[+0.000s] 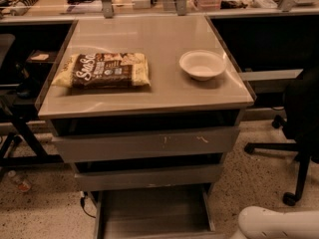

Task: Close bottom drawer

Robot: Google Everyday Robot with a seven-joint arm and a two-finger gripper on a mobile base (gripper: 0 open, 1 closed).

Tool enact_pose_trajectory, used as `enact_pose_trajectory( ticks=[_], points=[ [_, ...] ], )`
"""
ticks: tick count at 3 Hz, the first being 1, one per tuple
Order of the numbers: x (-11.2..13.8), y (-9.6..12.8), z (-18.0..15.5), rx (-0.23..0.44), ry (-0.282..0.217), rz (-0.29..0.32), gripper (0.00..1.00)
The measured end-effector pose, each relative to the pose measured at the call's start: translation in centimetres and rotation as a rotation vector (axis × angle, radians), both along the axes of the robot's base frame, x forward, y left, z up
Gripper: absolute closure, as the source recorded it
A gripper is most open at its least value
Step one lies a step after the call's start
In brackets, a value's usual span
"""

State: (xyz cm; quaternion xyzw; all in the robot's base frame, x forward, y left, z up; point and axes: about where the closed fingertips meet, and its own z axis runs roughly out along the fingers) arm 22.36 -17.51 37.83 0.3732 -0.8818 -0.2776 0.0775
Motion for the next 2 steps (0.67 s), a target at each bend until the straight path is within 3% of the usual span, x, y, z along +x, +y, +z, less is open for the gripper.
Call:
enact_pose_trajectory(
  ticks=[1, 2],
  points=[
    [0.7, 0.46, -4.33, 0.035, 0.039, -0.06, 1.0],
    [0.7, 0.46, -4.33, 0.035, 0.039, -0.06, 1.0]
  ],
)
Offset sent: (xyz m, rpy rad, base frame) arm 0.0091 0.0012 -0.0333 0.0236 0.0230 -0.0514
